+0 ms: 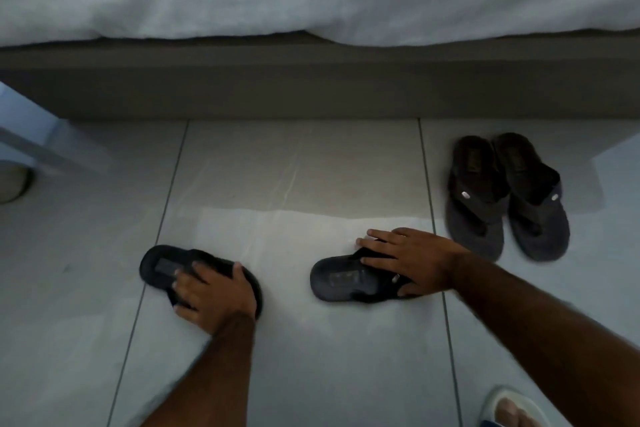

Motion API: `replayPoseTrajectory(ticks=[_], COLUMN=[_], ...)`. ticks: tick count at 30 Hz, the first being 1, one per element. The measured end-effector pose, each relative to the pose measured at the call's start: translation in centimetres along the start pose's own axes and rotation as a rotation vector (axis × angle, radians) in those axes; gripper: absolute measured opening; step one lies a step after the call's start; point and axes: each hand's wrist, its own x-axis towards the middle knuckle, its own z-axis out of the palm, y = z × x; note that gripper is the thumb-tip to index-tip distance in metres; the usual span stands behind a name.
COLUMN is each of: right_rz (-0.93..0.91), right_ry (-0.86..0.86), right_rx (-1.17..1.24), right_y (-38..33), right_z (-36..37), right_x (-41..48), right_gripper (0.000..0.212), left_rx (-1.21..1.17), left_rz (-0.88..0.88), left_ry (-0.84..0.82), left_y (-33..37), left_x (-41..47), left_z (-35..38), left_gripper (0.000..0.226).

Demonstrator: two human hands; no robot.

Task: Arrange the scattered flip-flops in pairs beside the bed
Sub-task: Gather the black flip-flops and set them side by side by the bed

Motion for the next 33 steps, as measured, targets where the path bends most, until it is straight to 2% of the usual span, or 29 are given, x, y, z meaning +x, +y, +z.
replayPoseTrajectory(ticks=[2,8,14,19,25,30,31,33], right_rz=[0.023,0.051,0.097,0.159,0.221,0.305,0.316,0.371], right_ry=[-0.002,0.013,0.052,0.083,0.097,0.126,0.143,0.251], right_rx=[0.020,0.074,0.139,0.186,0.220,0.270,0.272,0.269], right_y=[-0.1,-0.7,-1.0,-1.5,-3.8,-6.3,-6.7,-6.9], right_z=[0.0,0.1,0.5,0.4,0.6,0.3,0.1,-0.6], right_x=[0.4,1.3,1.7,1.7,3.1,5.6,6.1,6.7], right_gripper=[0.090,0.091,0.090,0.089,0.091,0.090,0.089,0.086], left_rx=[-0.036,-0.078,0.026,0.102,0.052,0.101,0.076,-0.073], left_rz=[-0.079,0.003,0.328,0.451,0.527,0.755,0.786,0.780], left_ry=[-0.048,-0.043,-0.149,-0.259,-0.343,-0.448,-0.417,-0.240], left_y=[-1.1,2.1,9.3,12.7,16.4,18.1,18.0,16.8], left_x=[0.1,2.9,7.3,8.3,8.0,7.5,7.1,5.7], left_z=[0.1,-0.9,-2.0,-1.7,-1.5,-1.0,-0.9,-0.7], left_gripper=[0.078,0.070,0.084,0.096,0.093,0.077,0.074,0.067])
